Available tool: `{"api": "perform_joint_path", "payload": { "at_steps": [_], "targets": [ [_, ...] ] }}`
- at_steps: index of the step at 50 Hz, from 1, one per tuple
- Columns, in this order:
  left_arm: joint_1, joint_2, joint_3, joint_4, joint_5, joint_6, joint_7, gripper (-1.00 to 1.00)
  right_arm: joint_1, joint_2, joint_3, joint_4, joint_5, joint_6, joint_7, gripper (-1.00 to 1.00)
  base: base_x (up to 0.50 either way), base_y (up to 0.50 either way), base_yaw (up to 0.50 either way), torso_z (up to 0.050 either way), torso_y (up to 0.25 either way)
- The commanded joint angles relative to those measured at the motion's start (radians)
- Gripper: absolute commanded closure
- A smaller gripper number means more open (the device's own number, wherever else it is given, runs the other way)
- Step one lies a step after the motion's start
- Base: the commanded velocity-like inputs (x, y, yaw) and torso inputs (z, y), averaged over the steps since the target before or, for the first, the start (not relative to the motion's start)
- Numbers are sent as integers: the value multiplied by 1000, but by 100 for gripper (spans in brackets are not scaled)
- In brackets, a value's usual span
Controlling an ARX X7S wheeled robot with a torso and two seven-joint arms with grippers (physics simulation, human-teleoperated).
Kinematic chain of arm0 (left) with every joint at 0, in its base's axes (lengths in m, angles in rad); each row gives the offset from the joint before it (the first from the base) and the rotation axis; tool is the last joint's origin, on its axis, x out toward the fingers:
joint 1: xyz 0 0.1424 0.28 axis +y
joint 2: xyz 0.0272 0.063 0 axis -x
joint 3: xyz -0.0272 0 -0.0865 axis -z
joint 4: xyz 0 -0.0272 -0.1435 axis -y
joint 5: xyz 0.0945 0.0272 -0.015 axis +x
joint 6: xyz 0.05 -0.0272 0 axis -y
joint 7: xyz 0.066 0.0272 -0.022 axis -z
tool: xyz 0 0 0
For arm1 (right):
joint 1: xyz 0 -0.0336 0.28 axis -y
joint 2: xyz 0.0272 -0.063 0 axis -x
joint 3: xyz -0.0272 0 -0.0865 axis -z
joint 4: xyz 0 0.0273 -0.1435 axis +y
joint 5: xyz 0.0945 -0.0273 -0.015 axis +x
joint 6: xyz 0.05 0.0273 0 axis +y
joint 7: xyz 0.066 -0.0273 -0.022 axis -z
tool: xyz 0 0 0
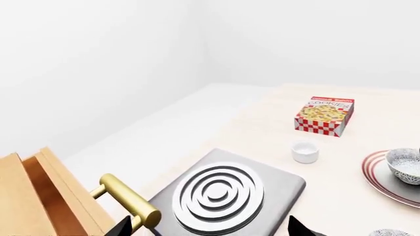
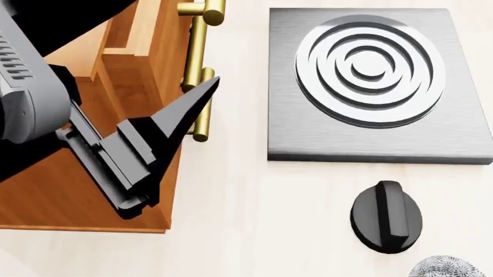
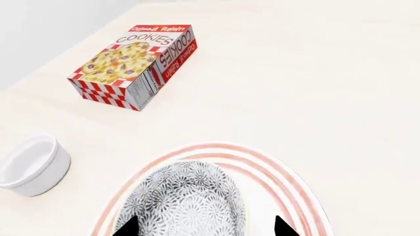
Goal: Pick the akita bowl on the wooden cabinet and place it on the plate.
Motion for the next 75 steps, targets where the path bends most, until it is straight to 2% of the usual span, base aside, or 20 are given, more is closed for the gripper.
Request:
{"api": "perform_joint_path", "payload": {
  "at_steps": [1,17,24,52,75],
  "targets": [
    [1,-11,-9,7,-17,5,-11,-100,-19,11,21,-26,8,5,9,-100,0,0,0,0,0],
    [-20,-28,-23,15,-50,-1,-31,-100,-4,94,49,-157,22,42,80,-100,0,0,0,0,0],
    [-22,-28,-22,16,-55,0,-34,-100,-9,120,111,-245,31,27,94,-100,0,0,0,0,0],
    [-10,-40,-22,27,-62,12,-41,-100,20,252,210,-490,75,69,154,-100,0,0,0,0,0],
    [-18,-44,-24,23,-77,19,-46,-100,99,332,202,-604,113,74,190,-100,0,0,0,0,0]
  ]
}}
